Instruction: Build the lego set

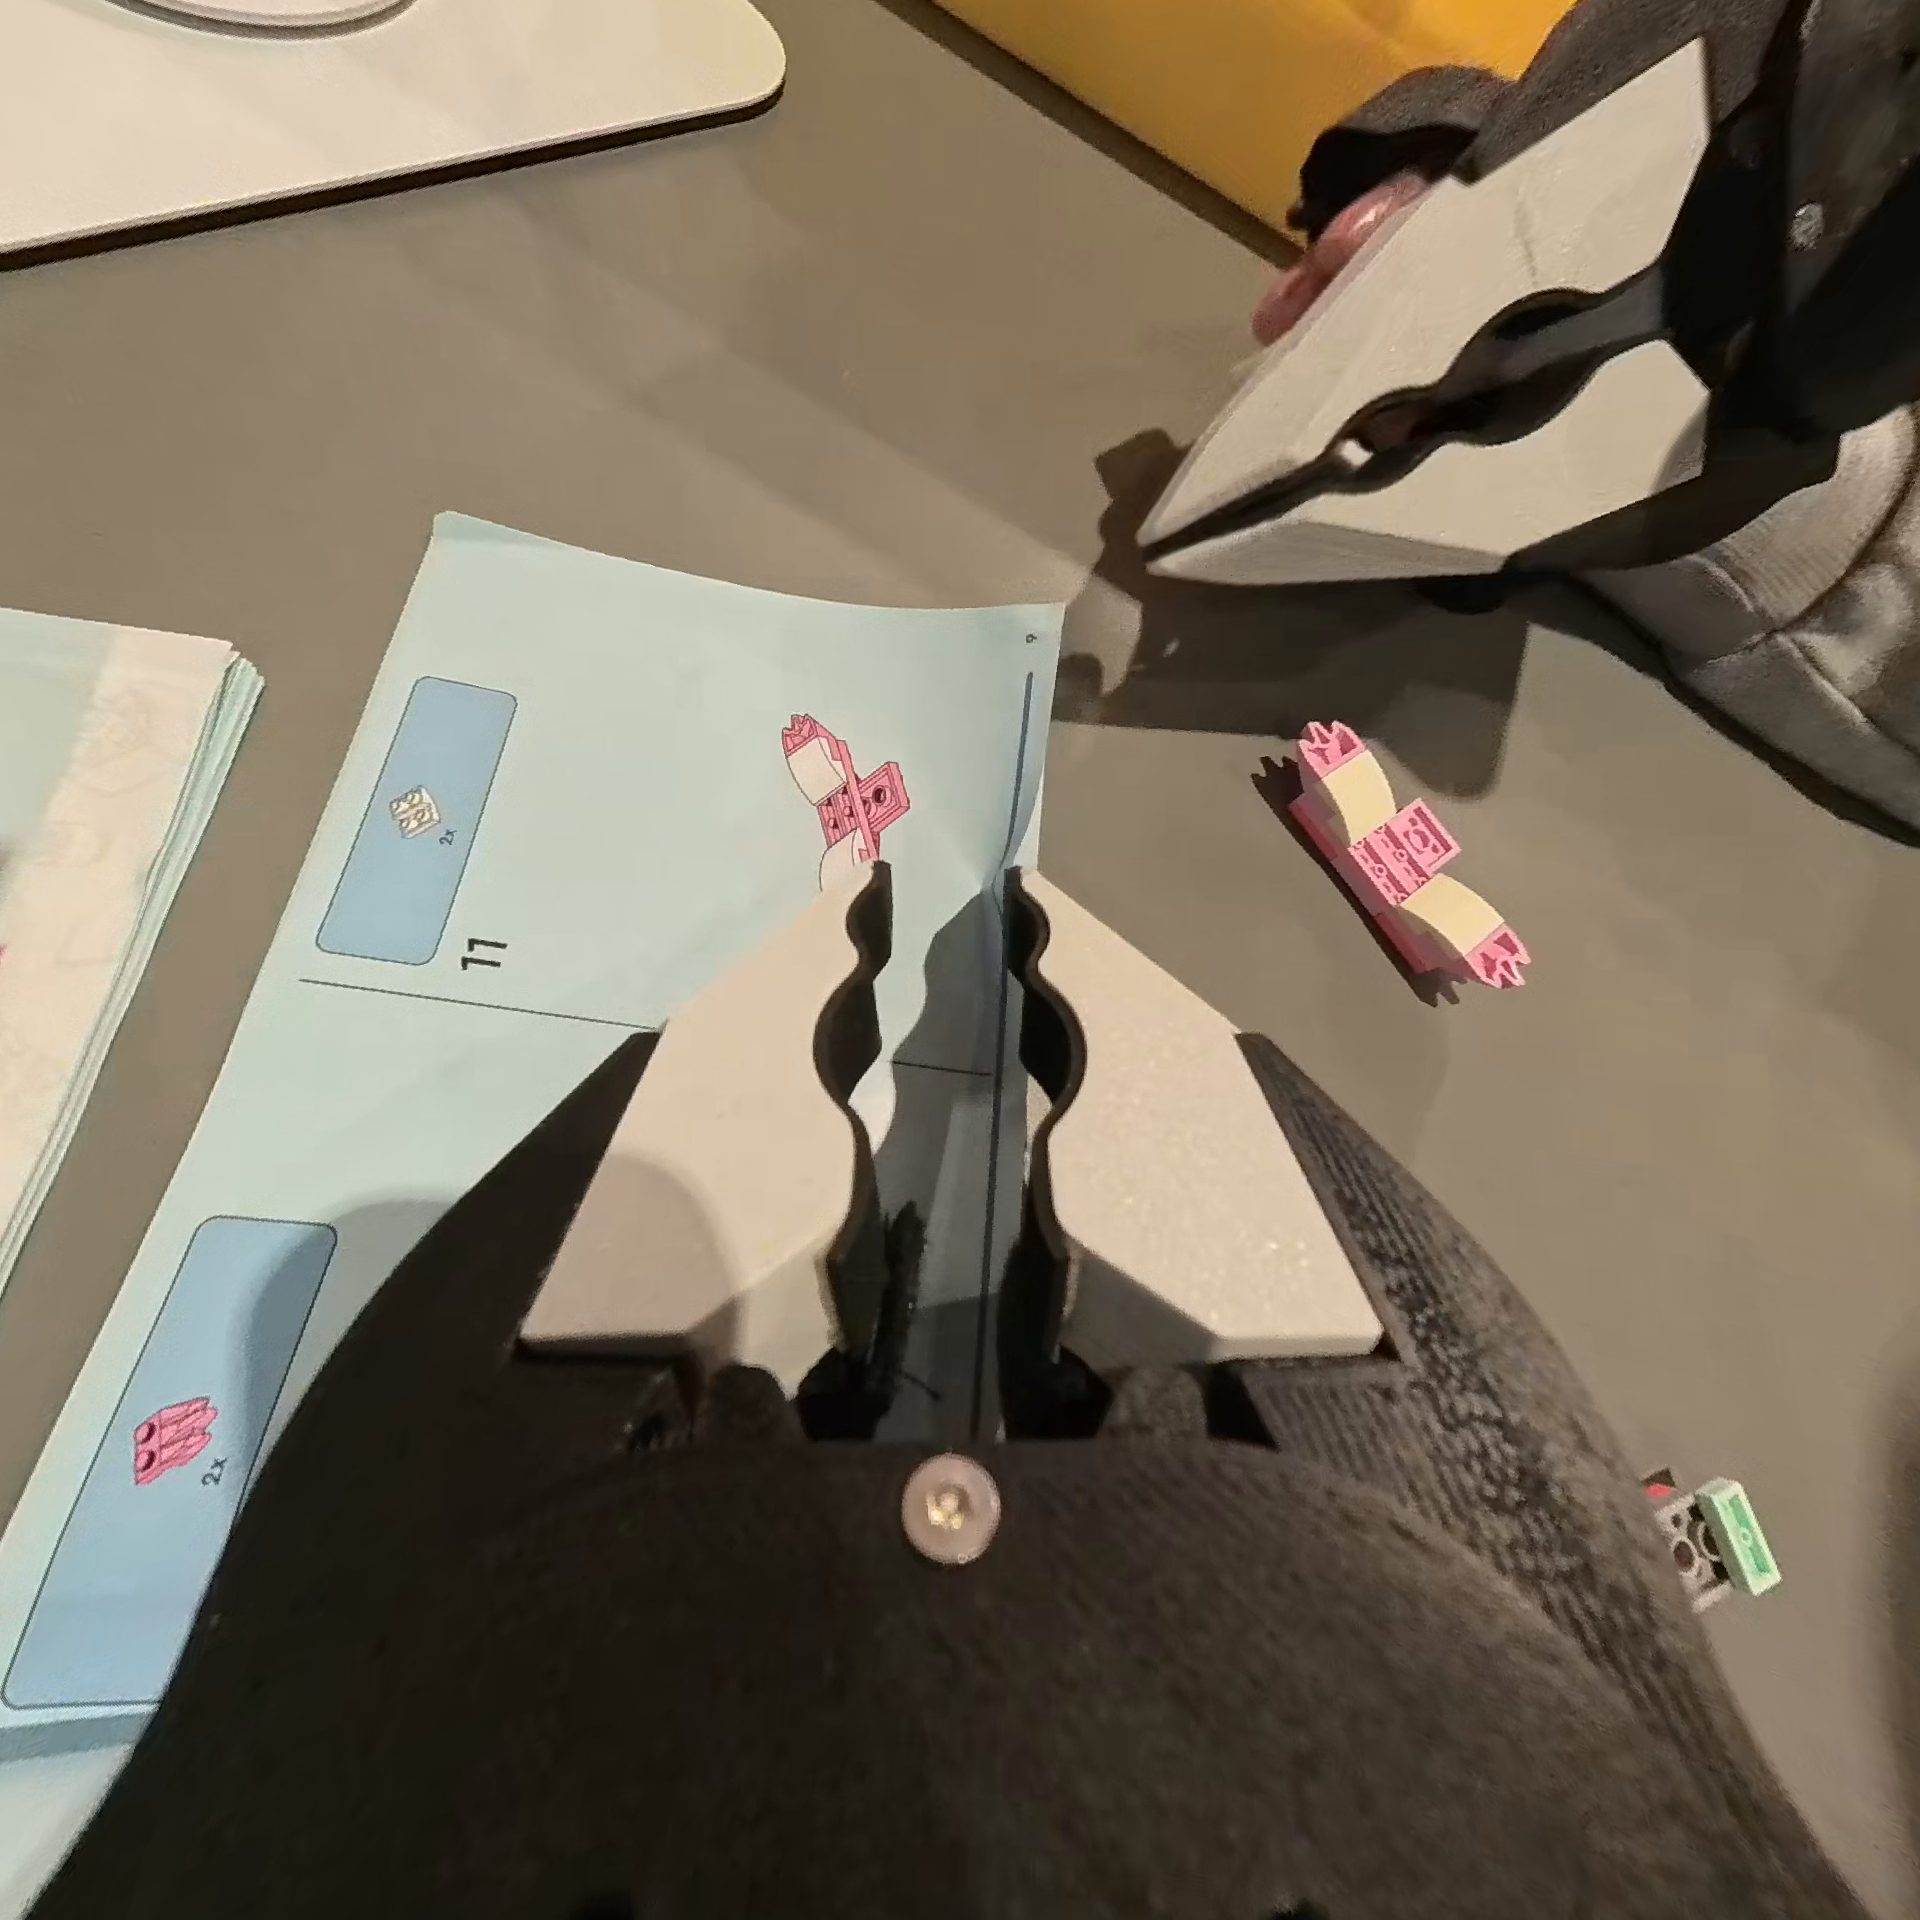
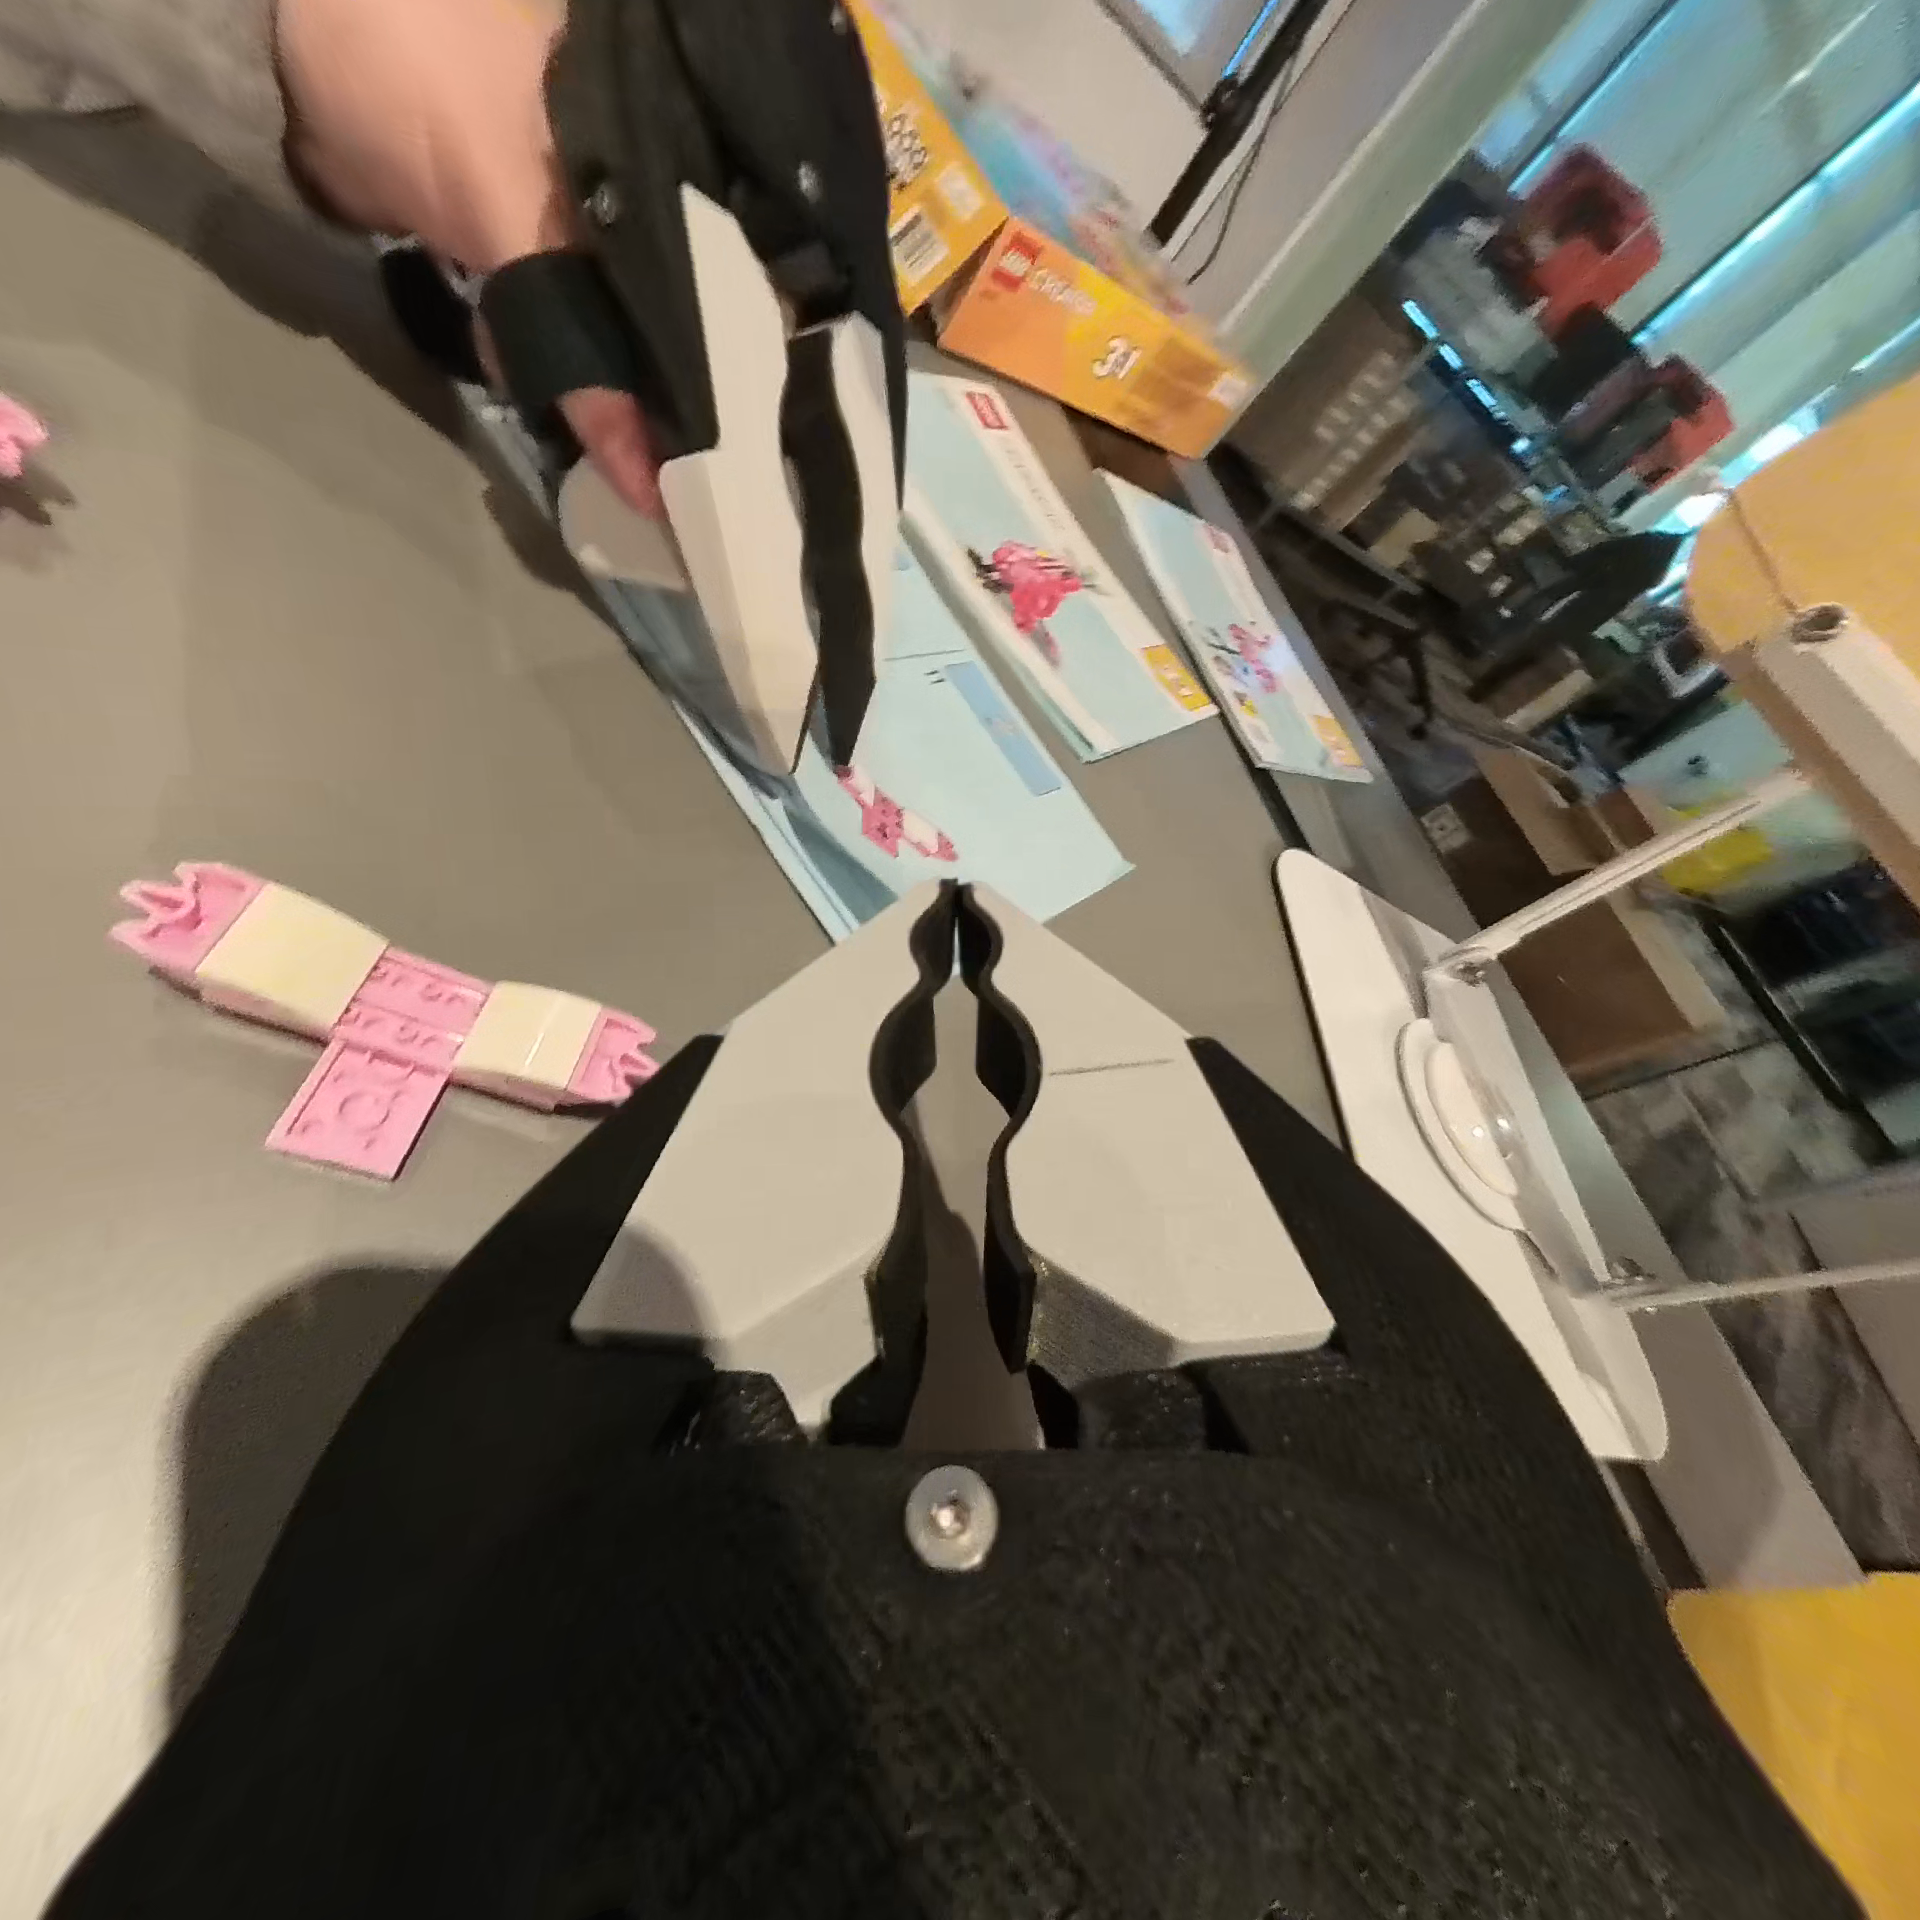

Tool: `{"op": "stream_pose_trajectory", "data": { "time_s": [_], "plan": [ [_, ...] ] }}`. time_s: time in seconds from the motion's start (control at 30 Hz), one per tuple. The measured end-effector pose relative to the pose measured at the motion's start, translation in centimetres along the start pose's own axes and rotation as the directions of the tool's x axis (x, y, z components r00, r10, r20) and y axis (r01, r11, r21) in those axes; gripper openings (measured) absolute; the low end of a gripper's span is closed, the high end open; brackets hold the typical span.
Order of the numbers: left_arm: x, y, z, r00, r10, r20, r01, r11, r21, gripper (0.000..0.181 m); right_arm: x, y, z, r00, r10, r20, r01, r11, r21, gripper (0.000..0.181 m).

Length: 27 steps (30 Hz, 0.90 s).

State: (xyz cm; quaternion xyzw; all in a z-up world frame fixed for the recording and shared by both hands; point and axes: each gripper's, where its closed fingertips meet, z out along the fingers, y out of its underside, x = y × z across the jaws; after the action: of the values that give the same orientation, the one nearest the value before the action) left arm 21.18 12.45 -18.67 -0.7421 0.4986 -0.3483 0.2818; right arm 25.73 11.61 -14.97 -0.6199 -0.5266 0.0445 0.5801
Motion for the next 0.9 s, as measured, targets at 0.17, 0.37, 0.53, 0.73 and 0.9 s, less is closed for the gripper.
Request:
{"op": "stream_pose_trajectory", "data": {
  "time_s": [0.17, 0.37, 0.53, 0.73, 0.9],
  "plan": [
    [0.0, 0.0, 0.0, 1.000, -0.002, 0.001, 0.002, 1.000, 0.000, 0.021, -1.6, 2.3, 1.2, 0.994, -0.028, 0.107, 0.044, 0.987, -0.157, 0.000],
    [0.2, 0.0, 0.0, 1.000, 0.018, 0.001, -0.018, 1.000, -0.002, 0.028, -0.7, 2.7, 2.4, 0.996, -0.081, 0.028, 0.085, 0.972, -0.218, 0.000],
    [0.6, -1.5, 0.1, 0.970, 0.191, 0.148, -0.198, 0.980, 0.033, 0.048, -0.1, 1.0, 2.7, 0.993, -0.113, -0.037, 0.107, 0.984, -0.145, 0.000],
    [0.7, -2.9, 0.1, 0.925, 0.258, 0.278, -0.280, 0.959, 0.044, 0.021, 0.6, -1.4, 2.6, 0.981, -0.157, -0.118, 0.154, 0.988, -0.035, 0.000],
    [-0.5, -3.9, -2.1, 0.860, 0.293, 0.418, -0.342, 0.938, 0.045, 0.000, 1.3, -1.3, 2.3, 0.984, -0.105, -0.145, 0.106, 0.994, 0.000, 0.000]
  ]
}}
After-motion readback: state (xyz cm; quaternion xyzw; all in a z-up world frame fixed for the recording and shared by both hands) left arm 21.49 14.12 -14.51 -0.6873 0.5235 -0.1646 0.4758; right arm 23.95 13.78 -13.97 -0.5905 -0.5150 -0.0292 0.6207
